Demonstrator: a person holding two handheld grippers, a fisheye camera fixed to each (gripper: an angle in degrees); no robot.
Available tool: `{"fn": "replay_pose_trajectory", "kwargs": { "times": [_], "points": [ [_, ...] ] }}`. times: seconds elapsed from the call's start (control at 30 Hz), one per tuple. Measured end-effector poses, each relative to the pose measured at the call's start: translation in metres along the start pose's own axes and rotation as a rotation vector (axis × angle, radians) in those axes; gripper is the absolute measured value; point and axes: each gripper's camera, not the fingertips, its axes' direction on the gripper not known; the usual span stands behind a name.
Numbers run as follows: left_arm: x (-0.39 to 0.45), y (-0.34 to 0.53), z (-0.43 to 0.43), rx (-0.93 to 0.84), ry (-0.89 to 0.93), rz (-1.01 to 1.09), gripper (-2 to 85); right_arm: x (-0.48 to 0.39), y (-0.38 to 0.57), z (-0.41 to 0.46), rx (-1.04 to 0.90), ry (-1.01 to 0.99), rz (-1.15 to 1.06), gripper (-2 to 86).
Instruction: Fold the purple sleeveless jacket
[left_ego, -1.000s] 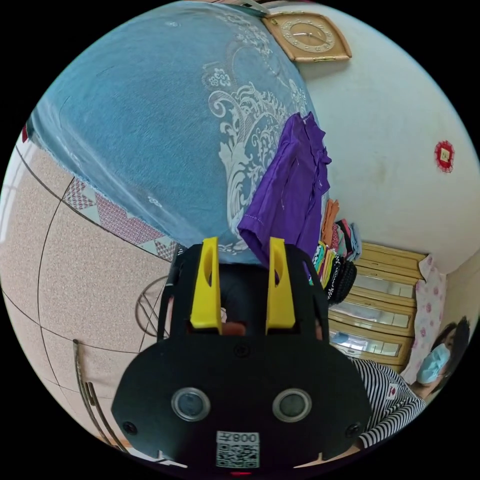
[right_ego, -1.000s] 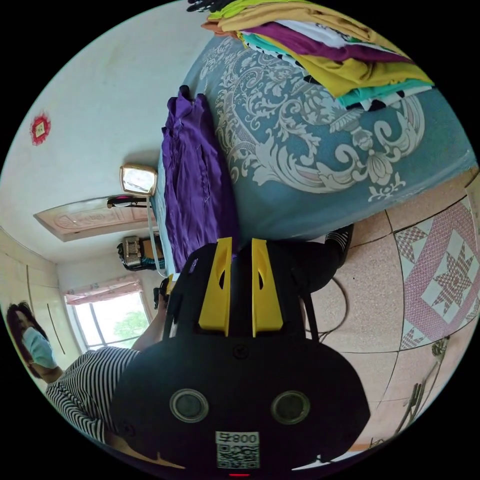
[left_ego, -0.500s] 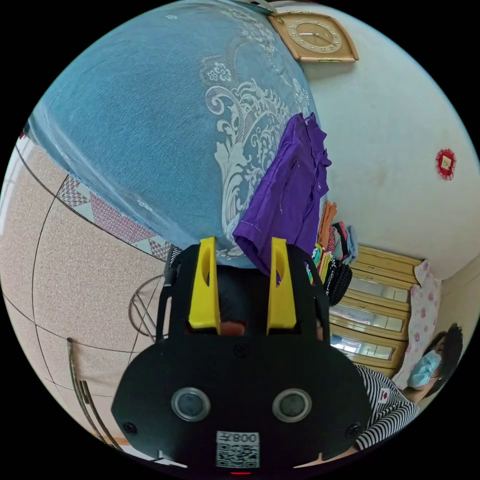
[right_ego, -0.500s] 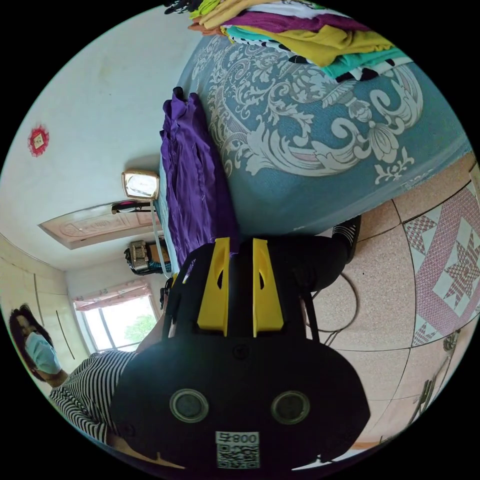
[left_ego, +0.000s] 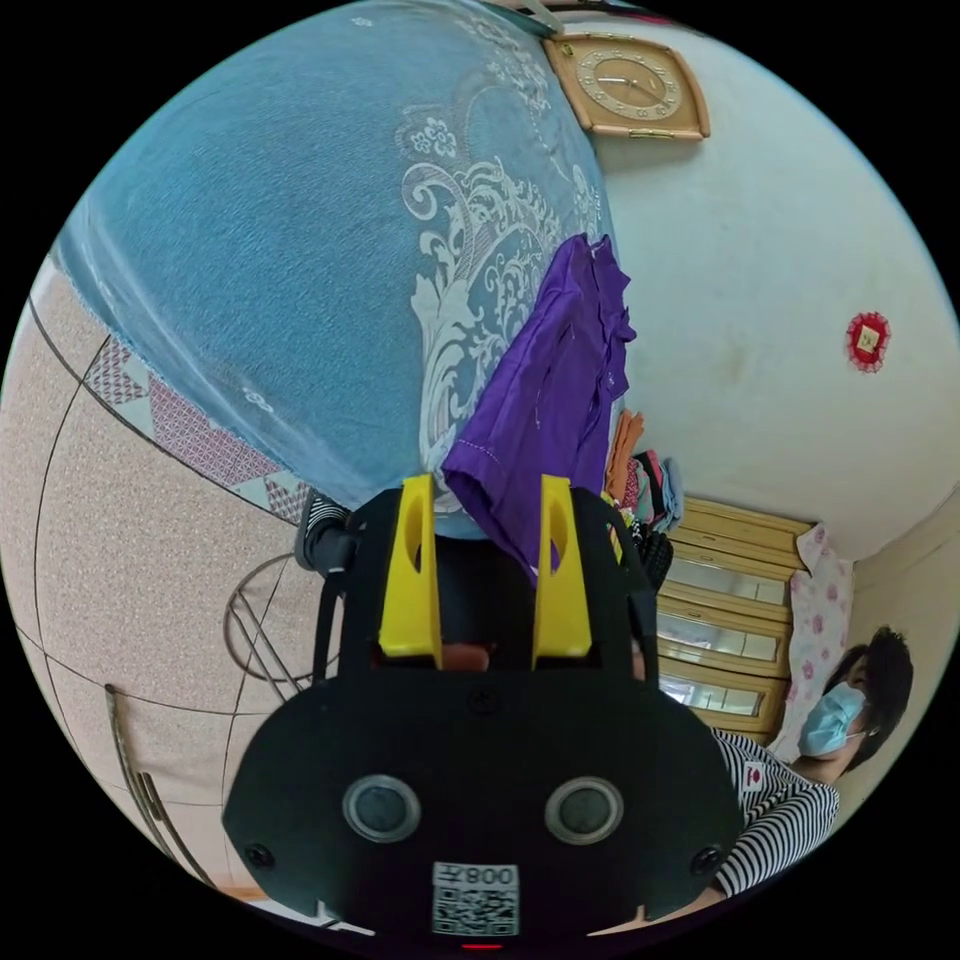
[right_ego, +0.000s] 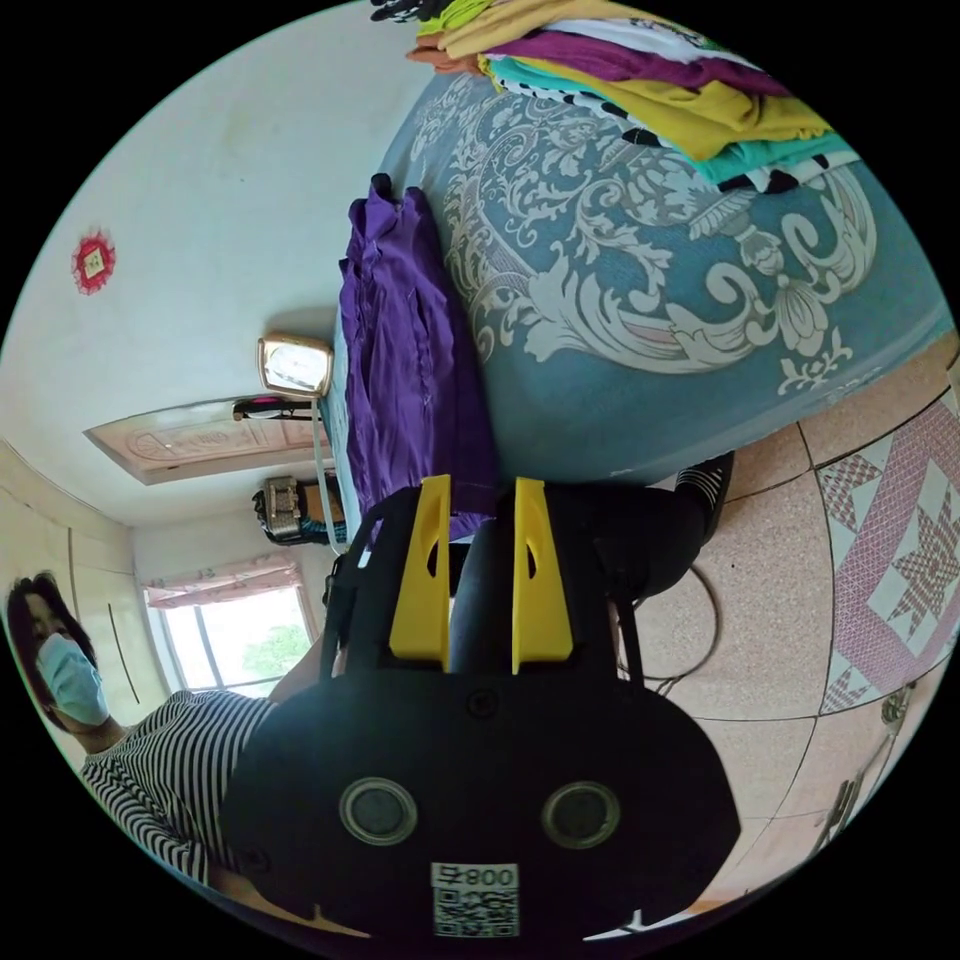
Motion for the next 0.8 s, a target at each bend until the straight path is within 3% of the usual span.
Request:
{"fn": "replay_pose_trajectory", "kwargs": {
  "times": [0.57,0.8],
  "points": [
    [0.017,0.058,0.004,-0.03,0.018,0.015,13.4,0.004,0.021,0.013,-0.017,-0.006,-0.005,11.4],
    [0.02,0.077,0.01,-0.041,0.005,-0.011,10.7,0.002,0.021,0.022,-0.042,0.024,0.008,8.0]
  ]
}}
